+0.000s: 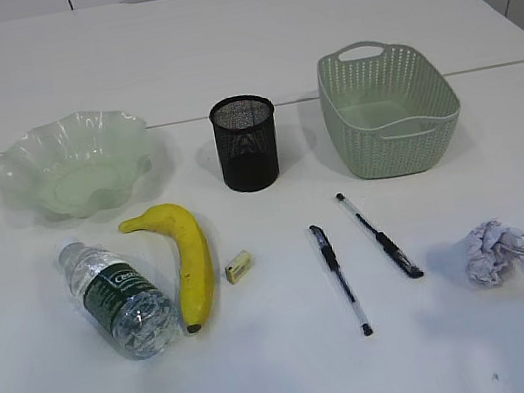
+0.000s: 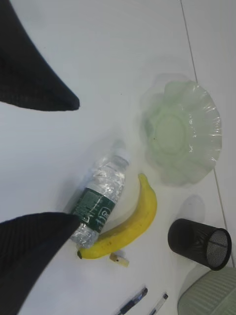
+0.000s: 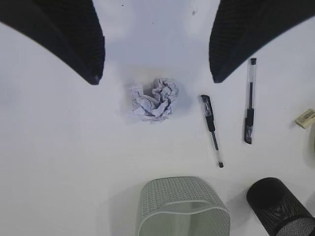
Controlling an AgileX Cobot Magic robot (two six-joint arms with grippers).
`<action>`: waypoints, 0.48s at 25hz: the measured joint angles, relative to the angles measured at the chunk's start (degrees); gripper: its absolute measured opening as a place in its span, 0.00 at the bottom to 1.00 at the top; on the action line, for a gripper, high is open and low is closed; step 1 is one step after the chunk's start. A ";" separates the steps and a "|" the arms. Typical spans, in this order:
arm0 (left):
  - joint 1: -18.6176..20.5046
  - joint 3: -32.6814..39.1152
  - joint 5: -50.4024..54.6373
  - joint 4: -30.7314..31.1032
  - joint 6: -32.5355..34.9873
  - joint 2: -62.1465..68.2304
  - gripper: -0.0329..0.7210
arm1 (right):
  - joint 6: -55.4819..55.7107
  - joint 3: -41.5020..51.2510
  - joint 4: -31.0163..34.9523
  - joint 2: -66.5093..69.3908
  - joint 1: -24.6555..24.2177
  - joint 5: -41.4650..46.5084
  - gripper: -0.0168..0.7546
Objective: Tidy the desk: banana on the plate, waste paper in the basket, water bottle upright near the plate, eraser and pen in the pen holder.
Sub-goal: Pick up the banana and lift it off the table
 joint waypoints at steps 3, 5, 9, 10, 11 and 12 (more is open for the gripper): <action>-1.67 -5.55 0.15 0.38 0.00 5.79 0.66 | -0.11 -1.52 0.02 1.38 0.00 0.52 0.66; -3.06 -9.42 1.02 1.59 0.00 10.00 0.66 | -0.72 -2.05 0.12 1.49 0.00 0.87 0.66; -7.14 -17.37 1.76 2.52 -0.53 19.78 0.67 | -0.72 -2.47 0.12 1.49 0.00 1.13 0.66; -8.09 -18.90 1.76 2.61 -1.16 21.81 0.67 | -0.72 -2.47 0.12 1.49 0.00 1.13 0.66; -9.30 -20.76 1.89 2.61 -1.76 24.26 0.67 | -0.72 -2.47 0.12 1.49 0.00 1.13 0.66; -10.37 -22.29 2.29 2.61 -2.20 26.35 0.67 | -0.72 -2.47 0.12 1.49 0.00 1.13 0.66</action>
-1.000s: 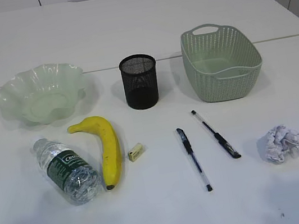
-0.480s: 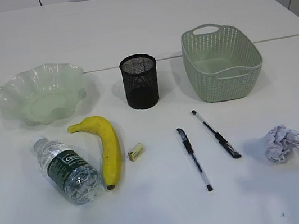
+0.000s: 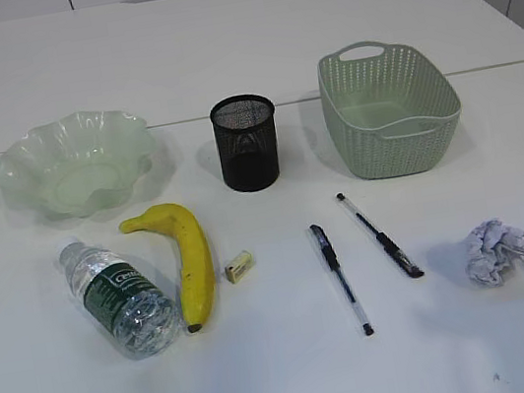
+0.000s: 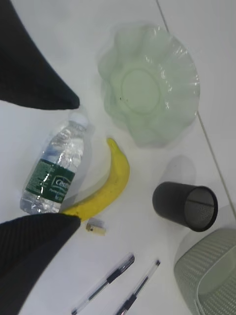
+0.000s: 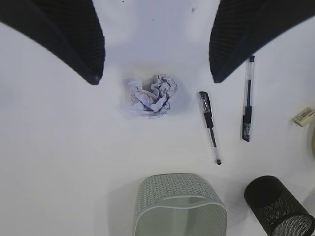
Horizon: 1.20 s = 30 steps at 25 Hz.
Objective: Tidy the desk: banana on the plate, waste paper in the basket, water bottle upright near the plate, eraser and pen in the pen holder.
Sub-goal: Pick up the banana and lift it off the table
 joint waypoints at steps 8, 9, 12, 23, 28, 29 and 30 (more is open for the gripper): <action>-11.09 -12.67 1.81 4.77 -7.24 18.57 0.67 | 0.00 0.00 0.00 0.00 0.00 0.22 0.66; -11.99 -13.82 1.67 5.86 -10.06 20.75 0.67 | 0.00 0.00 0.00 0.00 0.00 0.33 0.66; -12.93 -15.02 -0.35 7.29 -17.69 26.45 0.67 | 0.00 0.00 0.11 0.00 0.00 0.32 0.66; -13.04 -15.07 -7.41 3.02 -31.11 42.60 0.74 | 0.00 0.00 0.33 0.00 0.00 1.53 0.66; -12.44 -15.55 -11.19 2.63 -40.18 46.08 0.78 | 0.00 0.00 0.33 0.00 0.00 1.73 0.66; -12.30 -15.56 -11.48 2.63 -40.91 46.48 0.78 | 0.00 0.00 0.33 0.00 0.00 1.85 0.66; -12.20 -15.67 -11.59 2.74 -41.52 47.15 0.78 | 0.00 0.00 0.33 0.00 0.00 1.85 0.66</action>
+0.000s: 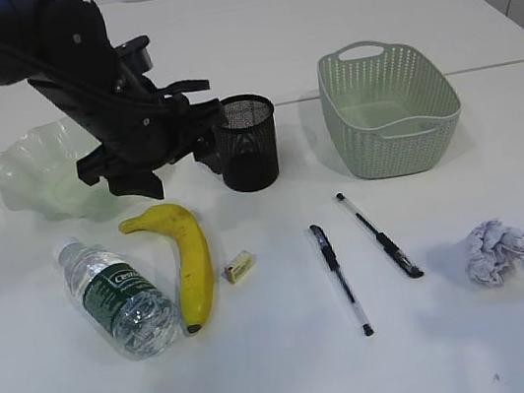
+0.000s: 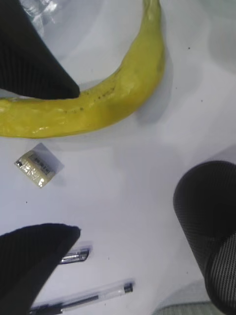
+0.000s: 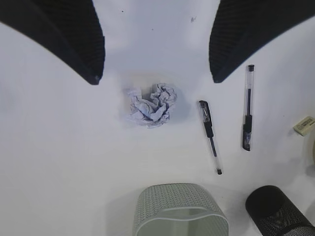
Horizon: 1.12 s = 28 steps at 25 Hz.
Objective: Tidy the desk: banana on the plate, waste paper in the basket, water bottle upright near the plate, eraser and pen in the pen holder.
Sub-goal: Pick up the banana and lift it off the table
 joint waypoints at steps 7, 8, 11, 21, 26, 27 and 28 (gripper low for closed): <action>0.15 0.00 1.01 3.91 -4.20 2.81 0.78 | 0.00 0.00 0.00 0.00 0.00 0.00 0.66; 0.15 0.00 1.11 4.47 -4.85 3.06 0.78 | 0.00 0.00 0.00 0.00 0.00 0.00 0.66; 0.15 0.00 1.48 6.14 -6.99 3.14 0.78 | 0.00 0.00 0.00 0.00 0.00 0.00 0.66; 0.15 0.00 2.82 6.65 -9.40 6.79 0.78 | 0.00 0.00 0.00 0.00 0.00 0.00 0.66; 0.15 0.00 2.85 6.54 -9.40 8.14 0.78 | 0.00 0.00 0.00 0.00 0.00 0.00 0.66; 0.15 -0.11 2.73 6.54 -9.45 8.31 0.78 | 0.00 0.00 0.00 0.00 0.00 0.00 0.66; 0.15 -0.22 2.51 6.54 -9.45 8.58 0.78 | 0.00 0.00 0.00 0.00 0.00 0.00 0.66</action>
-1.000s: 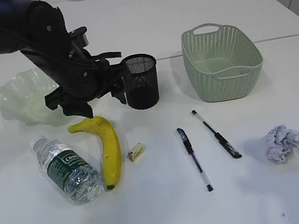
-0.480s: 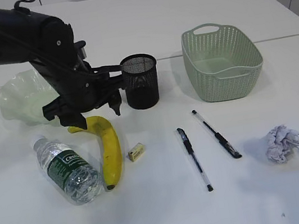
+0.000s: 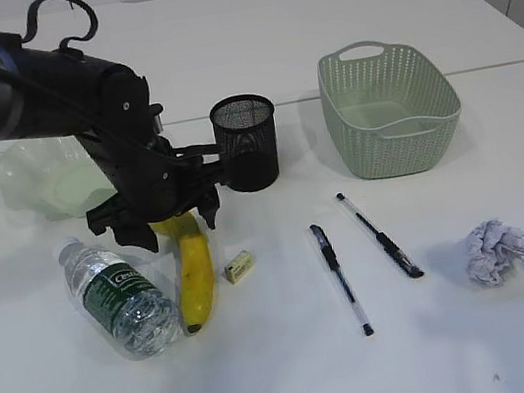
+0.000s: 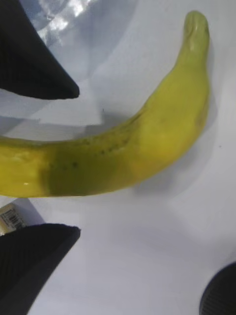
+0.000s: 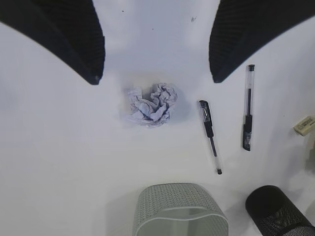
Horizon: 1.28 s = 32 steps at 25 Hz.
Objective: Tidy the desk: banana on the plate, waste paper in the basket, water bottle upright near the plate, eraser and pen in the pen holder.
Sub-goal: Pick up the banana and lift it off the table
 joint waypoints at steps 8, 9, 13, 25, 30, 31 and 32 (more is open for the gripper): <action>0.00 -1.39 -2.09 -2.82 0.00 3.43 0.78 | 0.00 -0.09 0.00 0.00 1.89 0.22 0.66; 0.00 -1.39 -2.72 -2.83 0.00 3.43 0.78 | 0.00 -0.09 -0.10 0.00 2.16 0.22 0.66; 0.00 -1.48 -3.14 -2.83 0.00 3.43 0.76 | 0.00 -0.09 -0.32 0.00 2.17 0.22 0.66; 0.00 -1.48 -3.17 -2.29 -0.85 3.43 0.49 | 0.00 -0.09 -0.45 0.00 2.17 0.22 0.66; 0.00 -1.48 -3.17 -2.17 -1.29 3.43 0.38 | 0.00 -0.09 -0.45 0.00 2.17 0.22 0.66; 0.00 -1.48 -3.17 -2.17 -1.29 3.43 0.38 | 0.00 -0.09 -0.45 0.00 2.17 0.22 0.66; 0.00 -1.48 -3.17 -2.17 -1.29 3.43 0.38 | 0.00 -0.09 -0.45 0.00 2.17 0.22 0.66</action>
